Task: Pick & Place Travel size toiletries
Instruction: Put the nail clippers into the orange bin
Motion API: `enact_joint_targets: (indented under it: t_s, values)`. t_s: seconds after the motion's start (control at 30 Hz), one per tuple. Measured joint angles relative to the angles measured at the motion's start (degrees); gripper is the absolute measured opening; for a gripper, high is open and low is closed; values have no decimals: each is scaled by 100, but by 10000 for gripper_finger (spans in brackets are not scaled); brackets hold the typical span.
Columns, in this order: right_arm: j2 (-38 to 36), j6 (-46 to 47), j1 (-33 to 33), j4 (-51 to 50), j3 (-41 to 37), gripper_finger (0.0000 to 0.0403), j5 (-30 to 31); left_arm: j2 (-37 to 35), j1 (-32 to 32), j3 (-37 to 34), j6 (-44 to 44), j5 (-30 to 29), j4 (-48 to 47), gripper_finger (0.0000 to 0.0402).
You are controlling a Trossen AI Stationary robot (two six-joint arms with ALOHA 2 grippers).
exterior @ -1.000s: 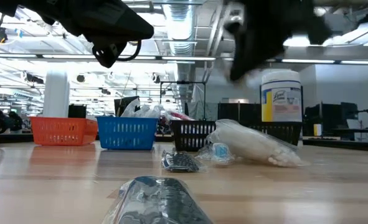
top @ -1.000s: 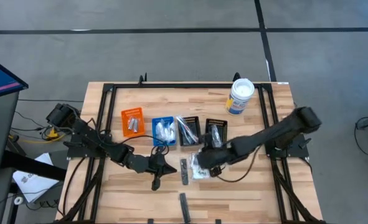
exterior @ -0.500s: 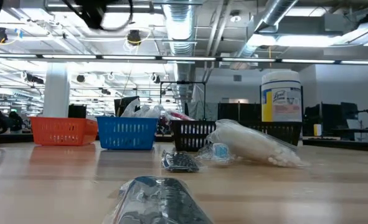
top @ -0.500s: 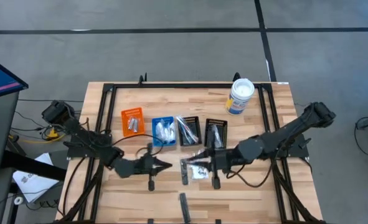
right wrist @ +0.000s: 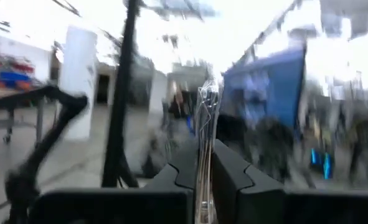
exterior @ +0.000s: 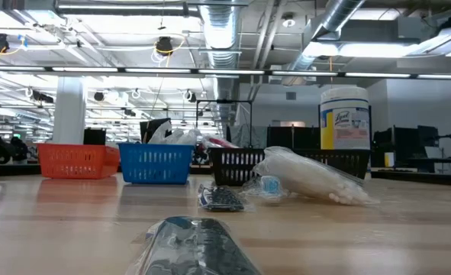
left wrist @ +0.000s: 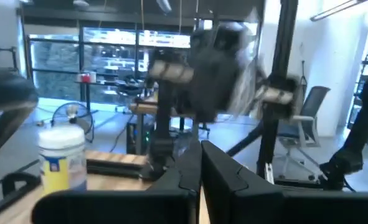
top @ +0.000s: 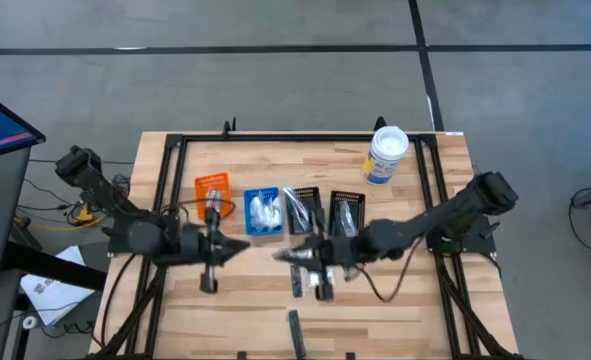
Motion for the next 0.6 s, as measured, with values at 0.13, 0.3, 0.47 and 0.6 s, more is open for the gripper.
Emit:
enact_joint_targets:
  t_s: [0.13, 0.3, 0.47, 0.6]
  values:
    - [-14, 1008, -471, -998, -9, 11, -513, -447, -140, 3, 114, 112, -994, 12]
    - [99, 1363, -697, -1301, -7, 11, -951, -518, -125, -6, 37, -87, -1433, 68]
    - [349, 1382, -697, -1488, 123, 11, -992, -420, 170, -6, -151, 73, -1467, 173]
    - [658, 1187, -689, -2248, 607, 11, -994, -351, 480, -5, -466, 990, -1398, 241]
